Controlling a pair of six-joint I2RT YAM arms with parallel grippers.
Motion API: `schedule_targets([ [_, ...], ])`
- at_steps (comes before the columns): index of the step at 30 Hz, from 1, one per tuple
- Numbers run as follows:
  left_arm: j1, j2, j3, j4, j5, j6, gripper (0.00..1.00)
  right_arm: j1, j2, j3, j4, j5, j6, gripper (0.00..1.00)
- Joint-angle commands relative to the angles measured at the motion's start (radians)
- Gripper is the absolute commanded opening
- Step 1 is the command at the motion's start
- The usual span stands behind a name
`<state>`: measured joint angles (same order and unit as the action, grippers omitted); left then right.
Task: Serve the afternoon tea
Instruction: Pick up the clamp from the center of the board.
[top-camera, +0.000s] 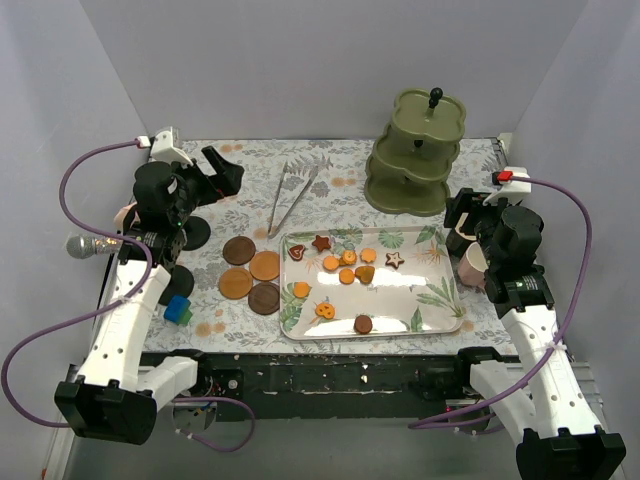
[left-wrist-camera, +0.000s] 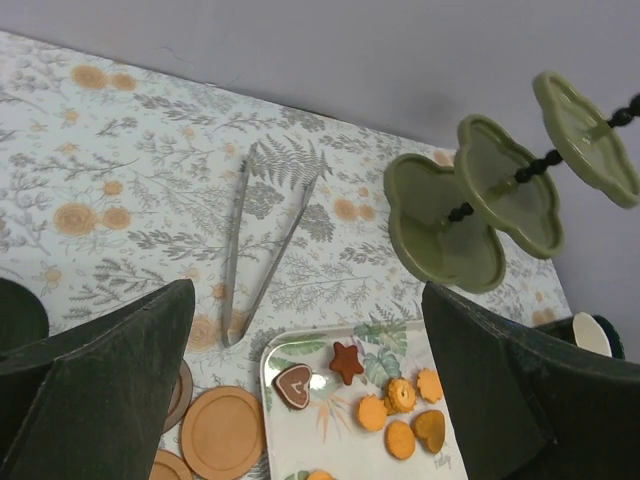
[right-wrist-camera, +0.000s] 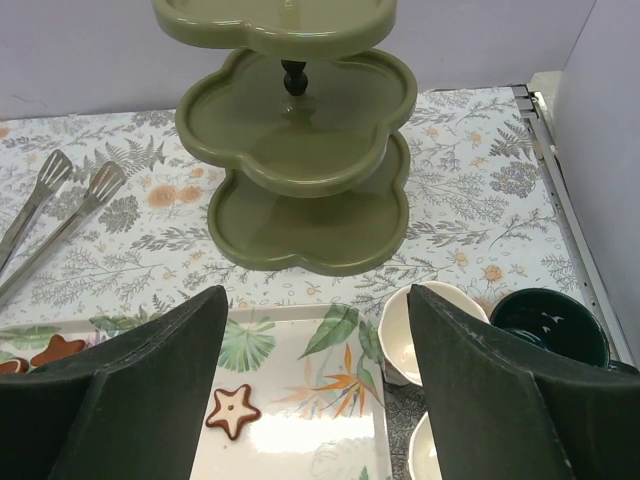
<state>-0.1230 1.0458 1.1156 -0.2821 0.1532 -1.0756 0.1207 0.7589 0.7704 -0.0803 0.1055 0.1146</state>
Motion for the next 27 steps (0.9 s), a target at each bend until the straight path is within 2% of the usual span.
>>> schedule_targets([
  [1, -0.003, 0.01, 0.029, -0.04, -0.182, -0.067, 0.98, -0.001, -0.012, -0.005, 0.036, 0.034, 0.026, 0.82],
  [6, -0.004, 0.082, 0.085, -0.108, -0.19, -0.066, 0.98, -0.001, -0.01, -0.01, 0.047, 0.013, 0.028, 0.82],
  [12, -0.02, 0.187, 0.09, -0.031, -0.012, -0.05, 0.98, 0.0, -0.007, -0.013, 0.034, -0.009, 0.049, 0.82],
  [14, -0.035, 0.248, 0.099, -0.006, 0.005, -0.031, 0.98, -0.001, -0.013, -0.016, 0.028, -0.012, 0.056, 0.82],
  [19, -0.127, 0.403, 0.15, 0.021, -0.112, 0.112, 0.98, -0.001, -0.032, -0.045, 0.025, -0.016, 0.077, 0.82],
  [27, -0.153, 0.69, 0.26, -0.031, -0.009, 0.292, 0.98, -0.001, -0.029, -0.056, 0.004, -0.04, 0.099, 0.81],
])
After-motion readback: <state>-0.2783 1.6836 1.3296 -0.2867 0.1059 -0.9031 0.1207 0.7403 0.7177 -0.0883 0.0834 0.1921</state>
